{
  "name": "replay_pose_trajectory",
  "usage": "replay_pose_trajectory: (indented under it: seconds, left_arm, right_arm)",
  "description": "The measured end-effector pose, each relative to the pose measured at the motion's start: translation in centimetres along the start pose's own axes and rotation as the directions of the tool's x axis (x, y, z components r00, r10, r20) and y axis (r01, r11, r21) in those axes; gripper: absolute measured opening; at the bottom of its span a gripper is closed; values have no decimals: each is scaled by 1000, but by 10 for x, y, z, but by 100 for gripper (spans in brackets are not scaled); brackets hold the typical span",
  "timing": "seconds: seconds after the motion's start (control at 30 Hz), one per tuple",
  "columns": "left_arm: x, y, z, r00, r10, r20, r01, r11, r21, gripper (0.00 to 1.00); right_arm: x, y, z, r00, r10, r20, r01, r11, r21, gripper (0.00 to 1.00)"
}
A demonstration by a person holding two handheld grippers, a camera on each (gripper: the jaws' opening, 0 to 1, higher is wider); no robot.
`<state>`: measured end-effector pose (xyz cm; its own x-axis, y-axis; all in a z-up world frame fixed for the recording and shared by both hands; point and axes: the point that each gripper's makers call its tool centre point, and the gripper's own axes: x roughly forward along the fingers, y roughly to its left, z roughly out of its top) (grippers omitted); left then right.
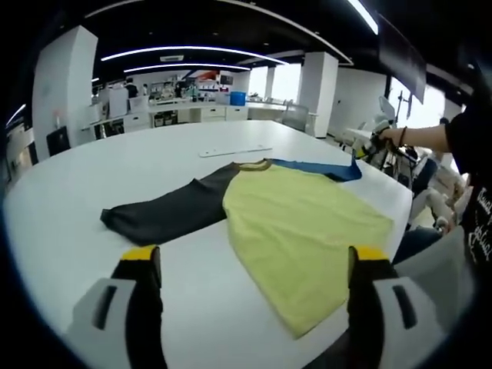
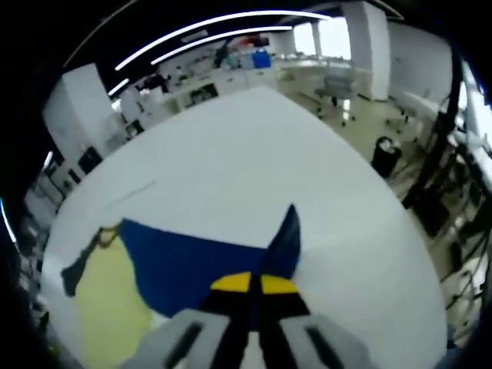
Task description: Fold the garment on the visible template until the final outline fits inside the template.
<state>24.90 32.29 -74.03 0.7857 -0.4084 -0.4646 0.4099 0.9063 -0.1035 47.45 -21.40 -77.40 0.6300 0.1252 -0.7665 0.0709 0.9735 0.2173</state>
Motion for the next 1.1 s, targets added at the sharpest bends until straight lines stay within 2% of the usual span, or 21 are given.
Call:
replay_pose_trajectory:
  seconds: [0.17, 0.37, 0.6, 0.7, 0.8, 0.93, 1.0, 1.1]
  left_arm:
    - [0, 5, 1, 1000, 3, 2, -3, 1000, -4, 99]
    - [3, -2, 10, 999, -2, 35, 4, 999, -33, 99]
    - [6, -6, 15, 1000, -5, 23, 6, 999, -31, 99]
    - [7, -4, 16, 1000, 14, 25, -13, 1000, -16, 99]
    - [7, -4, 20, 999, 5, 52, -2, 998, -60, 99]
    - [5, -2, 21, 998, 7, 56, -3, 998, -68, 99]
    - [3, -3, 23, 997, -5, 73, 13, 994, -105, 98]
    - [2, -6, 27, 996, -4, 92, 13, 995, -100, 99]
  right_arm:
    - [1, 27, 9, 999, 44, 8, -44, 999, -18, 0]
    - [3, 67, 23, 994, 109, 17, -108, 991, -82, 0]
    - [4, 111, 28, 984, 176, 2, -174, 977, -123, 0]
    - [5, 129, 29, 980, 200, -3, -199, 969, -145, 0]
    - [5, 142, 32, 977, 214, -5, -212, 965, -156, 0]
    - [4, 160, 35, 972, 236, -9, -234, 956, -174, 0]
    - [6, 167, 38, 971, 240, -11, -238, 954, -181, 0]
    - [7, 179, 39, 968, 249, -22, -248, 947, -202, 0]
